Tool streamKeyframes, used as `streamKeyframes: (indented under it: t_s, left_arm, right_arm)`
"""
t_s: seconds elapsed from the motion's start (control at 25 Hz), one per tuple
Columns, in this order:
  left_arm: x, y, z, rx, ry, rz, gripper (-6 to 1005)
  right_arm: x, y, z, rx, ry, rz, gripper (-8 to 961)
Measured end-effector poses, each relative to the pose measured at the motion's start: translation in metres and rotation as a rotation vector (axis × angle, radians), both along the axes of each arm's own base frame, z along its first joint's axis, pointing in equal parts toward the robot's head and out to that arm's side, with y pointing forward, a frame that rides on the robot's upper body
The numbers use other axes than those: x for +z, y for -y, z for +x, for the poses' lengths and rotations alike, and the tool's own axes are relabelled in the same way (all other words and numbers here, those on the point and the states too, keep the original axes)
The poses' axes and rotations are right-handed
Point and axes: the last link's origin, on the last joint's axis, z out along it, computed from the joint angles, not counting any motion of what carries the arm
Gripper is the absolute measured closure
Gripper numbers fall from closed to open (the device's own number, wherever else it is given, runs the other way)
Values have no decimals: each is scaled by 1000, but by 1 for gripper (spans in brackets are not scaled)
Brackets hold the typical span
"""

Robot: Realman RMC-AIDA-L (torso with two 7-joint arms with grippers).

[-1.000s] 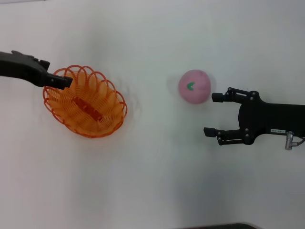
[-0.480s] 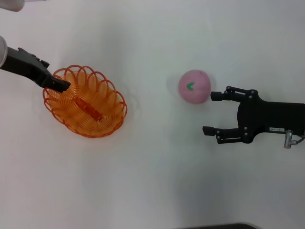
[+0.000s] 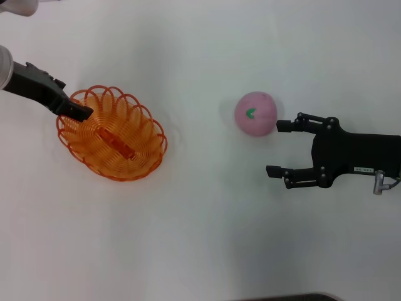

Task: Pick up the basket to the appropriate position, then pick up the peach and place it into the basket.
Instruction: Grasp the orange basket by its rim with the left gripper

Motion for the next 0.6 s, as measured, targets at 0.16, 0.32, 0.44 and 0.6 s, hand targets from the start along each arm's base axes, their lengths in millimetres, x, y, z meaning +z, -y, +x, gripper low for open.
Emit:
streamKeyframes:
  t_s: [0.16,0.32,0.44,0.6]
  left_arm:
    - [-2,1,0,-2,-5,-6,167]
    - [-4,3,-1,-2,-9,-13,173]
    - [-5,3,-1,-2,-10,-17,177]
    - [-8,5,-1,-6,-19,-30,377]
  right_arm:
    - [0,-1,0,1,1,1,23]
    - [0,-2,-1,2,2,2,23]
    - [-1,-2,-1,2,2,2,23]
    - [-1,-2,-1,2,1,1,23]
